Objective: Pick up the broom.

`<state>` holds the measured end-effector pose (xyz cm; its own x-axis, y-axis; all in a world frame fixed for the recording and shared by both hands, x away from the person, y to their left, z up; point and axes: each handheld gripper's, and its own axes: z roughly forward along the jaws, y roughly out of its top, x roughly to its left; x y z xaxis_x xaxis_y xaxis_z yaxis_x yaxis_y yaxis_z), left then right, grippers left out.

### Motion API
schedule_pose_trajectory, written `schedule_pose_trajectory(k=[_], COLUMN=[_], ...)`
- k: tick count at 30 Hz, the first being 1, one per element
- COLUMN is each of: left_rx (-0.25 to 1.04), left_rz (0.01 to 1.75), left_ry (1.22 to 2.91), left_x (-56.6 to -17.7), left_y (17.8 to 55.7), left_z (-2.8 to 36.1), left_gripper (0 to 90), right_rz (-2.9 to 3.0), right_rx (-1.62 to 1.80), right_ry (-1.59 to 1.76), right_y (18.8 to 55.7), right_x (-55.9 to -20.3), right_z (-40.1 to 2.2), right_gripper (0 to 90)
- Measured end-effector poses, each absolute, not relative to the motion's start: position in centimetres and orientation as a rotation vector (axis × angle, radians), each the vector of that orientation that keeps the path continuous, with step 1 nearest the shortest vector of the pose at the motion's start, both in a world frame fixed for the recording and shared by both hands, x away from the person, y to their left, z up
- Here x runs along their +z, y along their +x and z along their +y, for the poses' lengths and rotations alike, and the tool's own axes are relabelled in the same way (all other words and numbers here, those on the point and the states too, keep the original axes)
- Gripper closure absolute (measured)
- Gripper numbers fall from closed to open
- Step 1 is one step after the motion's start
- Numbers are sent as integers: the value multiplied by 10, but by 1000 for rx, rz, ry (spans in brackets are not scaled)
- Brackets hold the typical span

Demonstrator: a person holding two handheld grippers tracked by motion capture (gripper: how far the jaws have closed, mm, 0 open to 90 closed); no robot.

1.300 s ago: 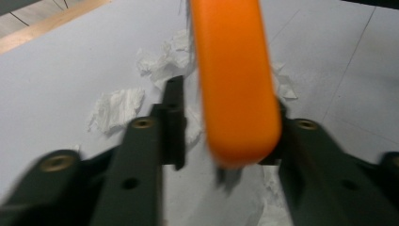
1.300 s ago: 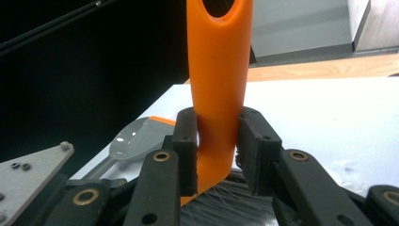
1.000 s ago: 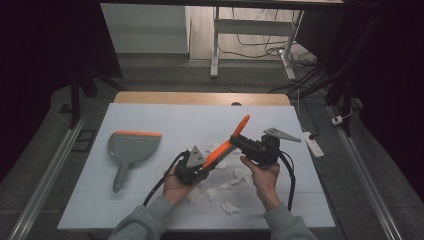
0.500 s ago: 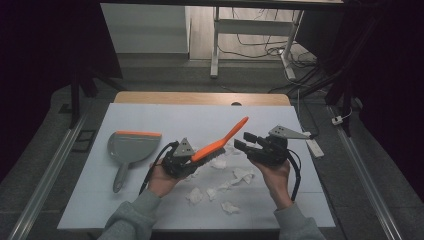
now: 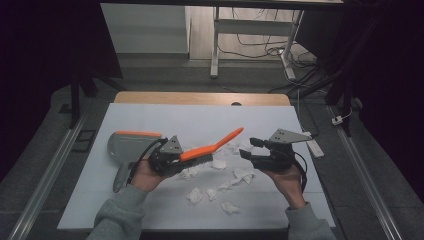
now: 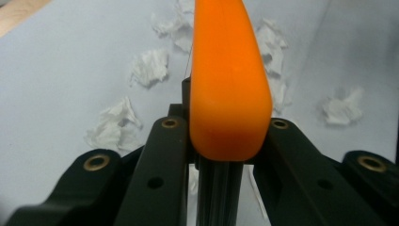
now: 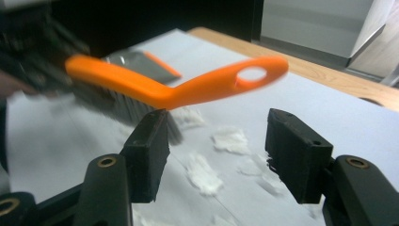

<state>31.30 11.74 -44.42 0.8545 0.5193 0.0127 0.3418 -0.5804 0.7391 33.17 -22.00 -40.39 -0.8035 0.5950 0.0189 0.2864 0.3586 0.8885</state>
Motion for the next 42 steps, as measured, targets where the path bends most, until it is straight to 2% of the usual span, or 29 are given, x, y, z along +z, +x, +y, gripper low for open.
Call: schedule_pose_trajectory(k=[6,8,14,23,27,28,29,30,42], left_rx=[260,253,225,229,241,235,232,230,210], left_rz=[577,546,417,349,309,304,299,296,280], left_ry=[2313,2347,2431,2438,2431,2430,2430,2432,2383], left_x=[-442,-445,-452,-448,-443,-442,-442,-442,-445], left_y=[310,310,304,298,293,292,292,292,296], left_z=[110,104,81,73,70,69,68,68,75], left_gripper=[786,787,788,789,789,788,788,788,762], right_rz=[2365,2399,2538,2741,2797,2817,2817,2823,2789], right_rx=[1356,1311,1228,1030,934,911,911,888,858], right_ry=[691,648,523,391,339,280,280,236,133], right_y=[326,323,323,327,326,324,324,321,314], right_x=[-398,-397,-405,-425,-431,-434,-434,-435,-432], right_z=[-211,-204,-190,-169,-158,-155,-155,-153,-153], right_gripper=[375,338,333,348,413,517,517,604,659])
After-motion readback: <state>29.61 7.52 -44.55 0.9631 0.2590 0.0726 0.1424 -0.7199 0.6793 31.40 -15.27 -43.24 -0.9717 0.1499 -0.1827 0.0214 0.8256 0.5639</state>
